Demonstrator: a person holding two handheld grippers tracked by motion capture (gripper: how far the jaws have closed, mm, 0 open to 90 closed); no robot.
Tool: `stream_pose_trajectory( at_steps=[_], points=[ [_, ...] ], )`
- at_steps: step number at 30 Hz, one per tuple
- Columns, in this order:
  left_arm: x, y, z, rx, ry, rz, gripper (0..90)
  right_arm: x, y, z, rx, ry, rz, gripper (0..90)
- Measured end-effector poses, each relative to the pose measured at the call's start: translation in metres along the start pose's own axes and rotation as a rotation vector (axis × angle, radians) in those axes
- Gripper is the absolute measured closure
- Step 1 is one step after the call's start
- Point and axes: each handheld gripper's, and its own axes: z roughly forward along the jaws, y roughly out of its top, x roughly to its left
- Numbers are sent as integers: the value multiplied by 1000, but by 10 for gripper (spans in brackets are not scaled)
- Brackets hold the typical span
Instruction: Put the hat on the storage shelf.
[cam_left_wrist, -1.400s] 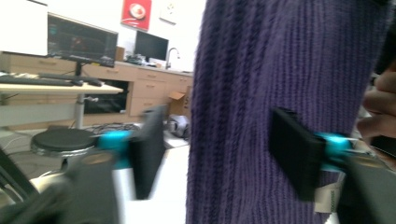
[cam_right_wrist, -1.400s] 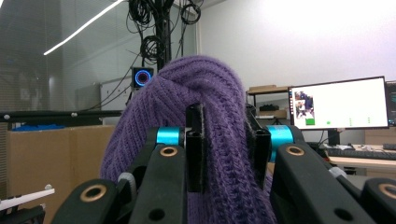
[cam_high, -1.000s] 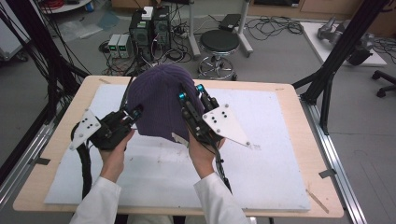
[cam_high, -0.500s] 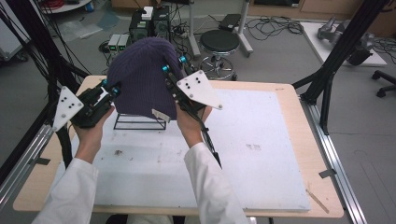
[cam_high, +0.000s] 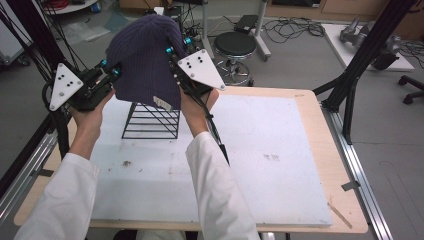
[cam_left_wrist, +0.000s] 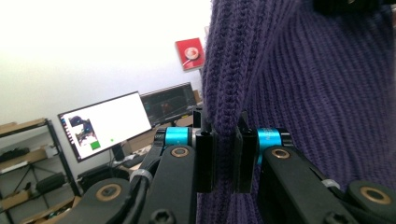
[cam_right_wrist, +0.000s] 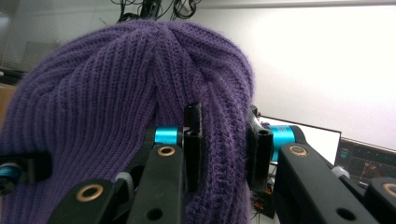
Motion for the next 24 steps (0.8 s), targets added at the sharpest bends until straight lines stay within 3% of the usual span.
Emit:
stream_pose_trajectory(
  at_steps=[12,22,24],
  points=[
    [5,-26,12,79,44,-11,827,5,-23,15,67,-17,-14,735],
    [2,-49,0,96,47,-61,824,16,-32,14,106,9,-41,726],
    [2,-53,-3,102,47,-71,824,21,-43,8,121,8,-28,719]
  ],
)
